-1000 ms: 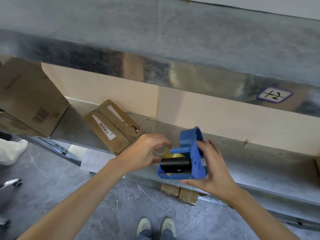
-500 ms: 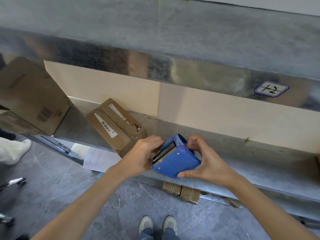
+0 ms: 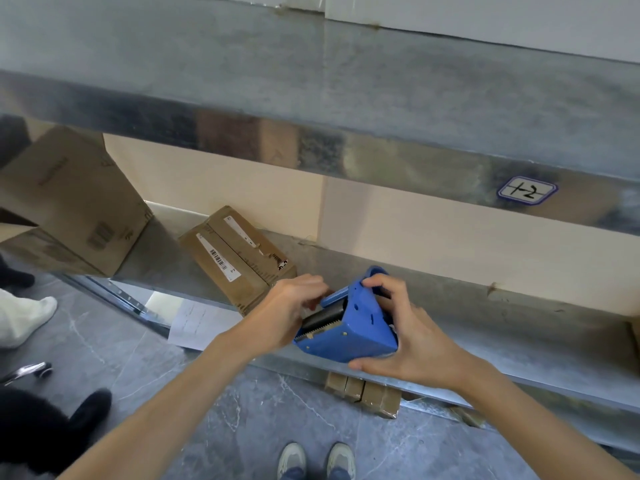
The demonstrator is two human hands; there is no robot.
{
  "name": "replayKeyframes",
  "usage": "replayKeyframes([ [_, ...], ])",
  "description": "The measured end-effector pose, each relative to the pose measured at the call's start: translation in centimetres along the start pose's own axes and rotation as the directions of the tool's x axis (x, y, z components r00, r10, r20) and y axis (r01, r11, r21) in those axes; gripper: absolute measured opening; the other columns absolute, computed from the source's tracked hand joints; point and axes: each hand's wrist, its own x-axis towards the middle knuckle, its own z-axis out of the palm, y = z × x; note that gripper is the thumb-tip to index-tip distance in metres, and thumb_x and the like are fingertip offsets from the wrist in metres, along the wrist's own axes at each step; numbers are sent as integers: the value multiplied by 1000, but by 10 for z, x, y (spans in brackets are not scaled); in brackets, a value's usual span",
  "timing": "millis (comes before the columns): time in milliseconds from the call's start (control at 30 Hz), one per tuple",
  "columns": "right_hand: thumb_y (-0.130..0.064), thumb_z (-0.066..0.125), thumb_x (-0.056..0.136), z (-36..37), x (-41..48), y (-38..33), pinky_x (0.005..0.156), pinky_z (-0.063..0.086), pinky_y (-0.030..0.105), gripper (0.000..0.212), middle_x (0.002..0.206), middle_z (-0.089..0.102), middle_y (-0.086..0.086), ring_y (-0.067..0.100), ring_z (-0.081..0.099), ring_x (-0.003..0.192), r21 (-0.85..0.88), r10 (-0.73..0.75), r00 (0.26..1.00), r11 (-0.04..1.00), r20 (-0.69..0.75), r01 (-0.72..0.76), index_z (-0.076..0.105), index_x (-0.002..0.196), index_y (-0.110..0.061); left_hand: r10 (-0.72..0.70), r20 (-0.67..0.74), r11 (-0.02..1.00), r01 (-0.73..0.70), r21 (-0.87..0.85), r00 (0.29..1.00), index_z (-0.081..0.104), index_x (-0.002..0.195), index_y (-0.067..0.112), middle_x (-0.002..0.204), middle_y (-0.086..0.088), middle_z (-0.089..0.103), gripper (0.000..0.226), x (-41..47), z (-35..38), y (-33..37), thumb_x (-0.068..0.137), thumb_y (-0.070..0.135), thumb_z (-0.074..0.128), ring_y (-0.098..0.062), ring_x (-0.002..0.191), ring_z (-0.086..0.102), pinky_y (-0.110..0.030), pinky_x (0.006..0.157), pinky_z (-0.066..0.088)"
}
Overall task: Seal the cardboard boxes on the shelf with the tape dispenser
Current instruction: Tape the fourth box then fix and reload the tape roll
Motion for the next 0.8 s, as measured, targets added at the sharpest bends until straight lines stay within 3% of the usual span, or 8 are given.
replayKeyframes([
  [100, -49, 82, 71, 2, -4, -5, 101, 43, 27, 95, 121, 61, -16, 5, 61, 102, -152, -63, 997, 987, -55, 54, 13, 136, -47, -2, 60, 1000, 1, 10, 998, 35, 75, 42, 70, 18, 37, 41, 3, -3, 4, 78, 8, 56, 4, 66, 37, -17, 60, 28],
  [233, -32, 89, 70, -10, -14, -7, 88, 55, 35, 92, 119, 58, -25, 13, 64, 104, 192, 71, 997, 979, -38, -63, 24, 130, -56, 100, 102, 993, -105, 49, 990, 24, 81, 40, 76, 20, 29, 53, 7, -10, 12, 81, -3, 56, 9, 73, 37, -12, 63, 26],
  [367, -17, 89, 71, -28, -24, -7, 81, 55, 29, 94, 112, 62, -23, 11, 65, 100, 382, 111, 994, 917, 22, -111, 27, 130, -56, 144, 162, 982, -161, 96, 976, 40, 89, 36, 84, 24, 25, 18, 7, -14, 21, 85, 23, 51, 9, 76, 34, -3, 68, 28],
  [467, -51, 82, 70, -30, -25, -1, 90, 53, 39, 88, 118, 62, -23, 5, 61, 106, -84, -31, 985, 996, -168, 17, 22, 135, -55, 61, 154, 990, -80, 119, 986, 59, 96, 29, 80, 21, 40, 16, 1, -11, 6, 88, 41, 64, 7, 76, 42, -9, 67, 31],
  [567, -64, 70, 73, -27, -24, 10, 91, 48, 35, 82, 117, 62, -15, -8, 53, 102, -347, -176, 956, 934, -234, 87, 26, 138, -41, -216, -10, 976, 216, 38, 976, 69, 91, 27, 68, 14, 51, 42, 0, -11, -6, 75, 66, 68, -3, 62, 45, -21, 60, 37],
  [633, -65, 64, 77, -22, -20, 16, 92, 39, 30, 76, 112, 65, -9, -5, 55, 95, -519, -279, 943, 842, -180, 150, 30, 137, -32, -438, -89, 898, 431, -85, 895, 67, 80, 30, 57, 12, 41, 27, 5, -11, -9, 70, 49, 83, -4, 53, 37, -25, 60, 37],
  [700, -62, 59, 82, -17, -16, 22, 95, 36, 34, 72, 106, 68, -3, 13, 64, 88, -628, -340, 937, 747, -81, 217, 27, 139, -31, -589, -15, 788, 570, -233, 808, 69, 84, 23, 50, 13, 39, 22, 12, -9, -4, 74, 33, 86, -1, 49, 39, -22, 67, 44],
  [800, -58, 54, 88, -12, -11, 24, 94, 38, 41, 68, 101, 65, 0, 21, 66, 84, -693, -397, 918, 663, -5, 283, 22, 142, -31, -699, 142, 568, 665, -486, 701, 69, 94, 13, 64, 7, 61, 28, 19, -12, 11, 77, 29, 84, -6, 73, 67, -28, 82, 59],
])
